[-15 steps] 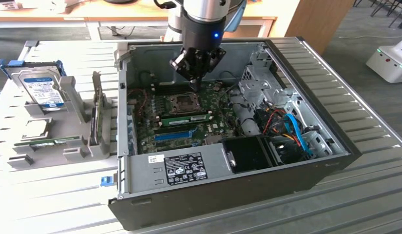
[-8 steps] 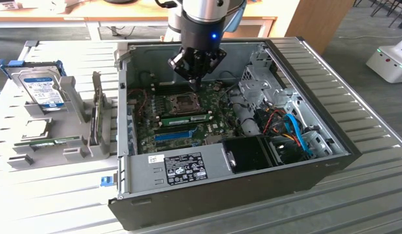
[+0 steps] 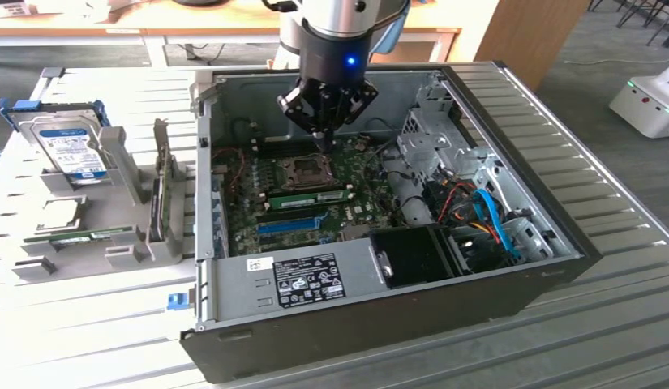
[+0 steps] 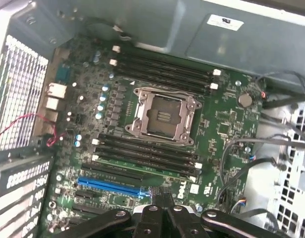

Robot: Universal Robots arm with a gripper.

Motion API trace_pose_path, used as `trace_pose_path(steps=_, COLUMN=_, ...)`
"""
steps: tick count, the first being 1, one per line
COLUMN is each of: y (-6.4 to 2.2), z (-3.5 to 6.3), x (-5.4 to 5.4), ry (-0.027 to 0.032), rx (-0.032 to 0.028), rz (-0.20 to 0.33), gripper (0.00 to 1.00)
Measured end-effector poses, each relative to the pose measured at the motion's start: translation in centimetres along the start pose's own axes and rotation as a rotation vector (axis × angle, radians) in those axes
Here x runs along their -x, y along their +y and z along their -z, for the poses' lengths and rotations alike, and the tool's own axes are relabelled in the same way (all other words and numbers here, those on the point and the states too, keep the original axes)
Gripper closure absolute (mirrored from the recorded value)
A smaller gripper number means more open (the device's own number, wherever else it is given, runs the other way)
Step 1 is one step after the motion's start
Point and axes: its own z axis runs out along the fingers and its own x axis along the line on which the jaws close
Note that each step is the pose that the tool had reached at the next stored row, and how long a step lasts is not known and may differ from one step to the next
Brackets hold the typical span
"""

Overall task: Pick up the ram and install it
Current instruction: 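Press down the ram until it locks into place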

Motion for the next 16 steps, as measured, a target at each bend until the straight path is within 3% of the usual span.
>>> trace_pose_path(steps=11, y=0.06, z=-0.10, x=-0.32, ry=-0.0059, rx=-0.0036, rz=-0.143, gripper=0.89)
trace_pose_path(steps=16, y=0.07, z=-0.11, x=-0.37, ry=-0.0066, rx=-0.0040, rz=-0.158, gripper=0.89)
